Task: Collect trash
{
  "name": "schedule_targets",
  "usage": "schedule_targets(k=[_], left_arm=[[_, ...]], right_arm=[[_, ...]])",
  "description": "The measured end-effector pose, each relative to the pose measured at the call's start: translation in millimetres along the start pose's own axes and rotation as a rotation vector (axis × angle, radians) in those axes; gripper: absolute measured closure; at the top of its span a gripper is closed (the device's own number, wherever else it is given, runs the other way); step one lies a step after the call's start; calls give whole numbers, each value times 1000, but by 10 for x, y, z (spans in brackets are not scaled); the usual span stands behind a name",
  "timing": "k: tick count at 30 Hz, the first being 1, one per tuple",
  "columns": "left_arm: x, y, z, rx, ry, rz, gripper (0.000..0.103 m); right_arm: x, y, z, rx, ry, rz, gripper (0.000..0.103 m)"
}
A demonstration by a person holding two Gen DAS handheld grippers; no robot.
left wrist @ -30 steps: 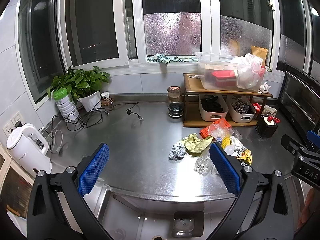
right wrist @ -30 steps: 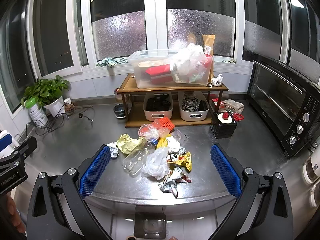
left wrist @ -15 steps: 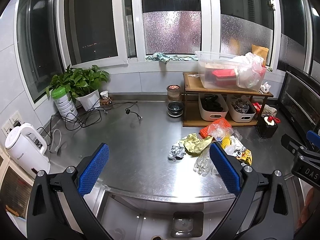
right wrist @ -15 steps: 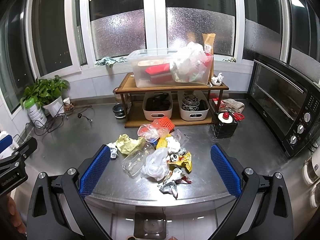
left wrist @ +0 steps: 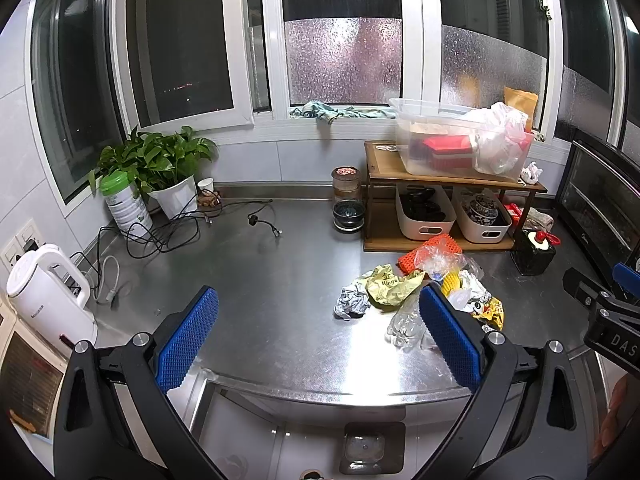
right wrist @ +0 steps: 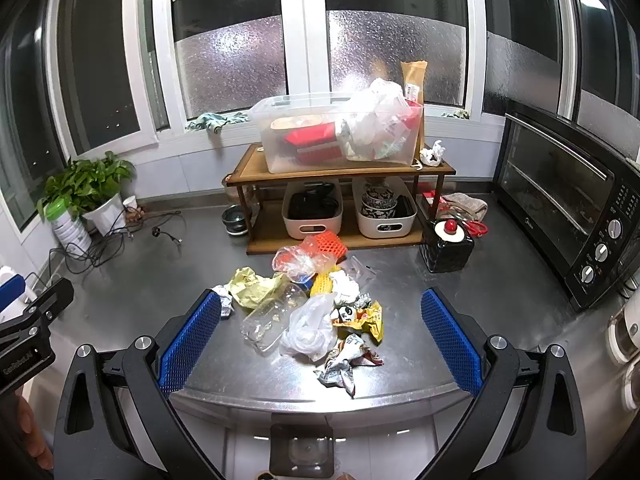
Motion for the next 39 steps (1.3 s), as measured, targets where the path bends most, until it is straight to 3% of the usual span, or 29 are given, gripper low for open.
schedule_targets(k=[27, 39], left_arm=[[18, -64, -8, -10, 0, 4, 8], [158, -1, 69, 22, -39, 25, 8]], right_arm=[[12, -24, -35, -1, -2, 6, 3], [140, 250, 57, 55, -10, 46, 3]])
Point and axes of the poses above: each gripper's, at about its wrist camera, not at the fingertips, and x roughly the way its jaws point, y to its right, z to its underside, the point moved 2 cm from there along x, roughly the way its jaws point, and after that the axes turned 8 degrees about -z, right-handed, at the moved point
